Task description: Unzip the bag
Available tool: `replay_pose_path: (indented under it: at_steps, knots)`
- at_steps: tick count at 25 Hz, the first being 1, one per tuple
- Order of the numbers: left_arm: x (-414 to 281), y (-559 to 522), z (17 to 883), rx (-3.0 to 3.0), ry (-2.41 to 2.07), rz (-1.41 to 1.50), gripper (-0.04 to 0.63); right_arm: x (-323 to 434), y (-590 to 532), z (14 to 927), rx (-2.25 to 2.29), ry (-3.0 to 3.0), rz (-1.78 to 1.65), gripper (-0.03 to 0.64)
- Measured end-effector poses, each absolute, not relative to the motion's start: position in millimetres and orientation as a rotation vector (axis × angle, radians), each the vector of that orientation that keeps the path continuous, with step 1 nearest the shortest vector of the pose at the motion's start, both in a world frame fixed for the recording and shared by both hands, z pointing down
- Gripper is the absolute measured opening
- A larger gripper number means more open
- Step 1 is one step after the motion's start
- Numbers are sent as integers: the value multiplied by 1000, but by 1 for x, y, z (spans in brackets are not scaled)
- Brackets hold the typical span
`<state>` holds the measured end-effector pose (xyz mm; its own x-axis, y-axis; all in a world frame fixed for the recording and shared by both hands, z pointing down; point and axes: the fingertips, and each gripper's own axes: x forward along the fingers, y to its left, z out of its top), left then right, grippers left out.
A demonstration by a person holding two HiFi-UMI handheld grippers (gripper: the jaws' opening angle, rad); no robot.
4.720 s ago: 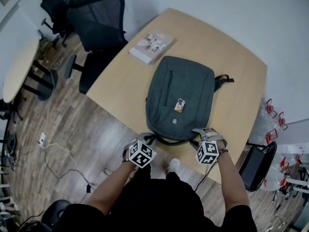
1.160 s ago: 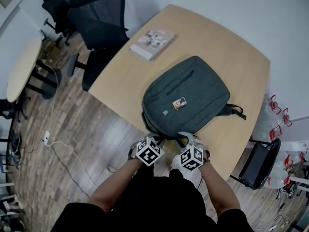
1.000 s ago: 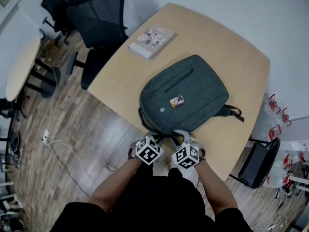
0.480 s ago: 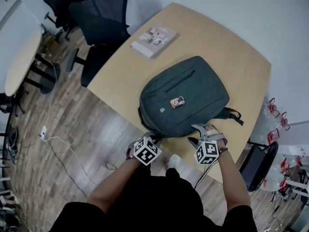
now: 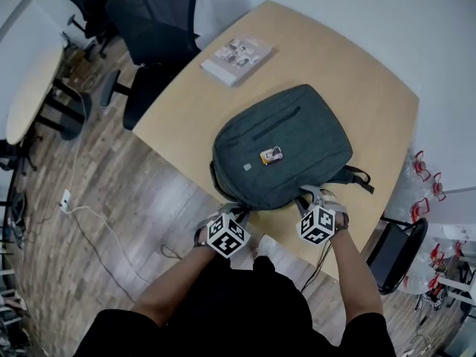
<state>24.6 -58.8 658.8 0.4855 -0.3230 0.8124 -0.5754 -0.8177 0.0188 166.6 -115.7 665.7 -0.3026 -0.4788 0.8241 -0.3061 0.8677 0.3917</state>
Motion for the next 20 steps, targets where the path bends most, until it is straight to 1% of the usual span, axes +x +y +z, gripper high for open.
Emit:
replay_pose_path:
  at_steps: [9,12,15,18,20]
  knots:
    - [39,-50,660,2403,-781,1140,32,115,-105,660,754,-2049,125,103]
    - [32,-57,662,2385,-842,1116,29,95,-99,656,740,-2084,166,101]
    - [20,-64,665,2361,-887,1111,28,80,-95,656,688,-2097,125,101]
    - [15,-65,669,2363,-876,1115,28,78,-90,654,567,-2089,-5,134]
    - [14,-64,669,2365,-874,1114,28,87,-87,648,475,-2065,-150,213]
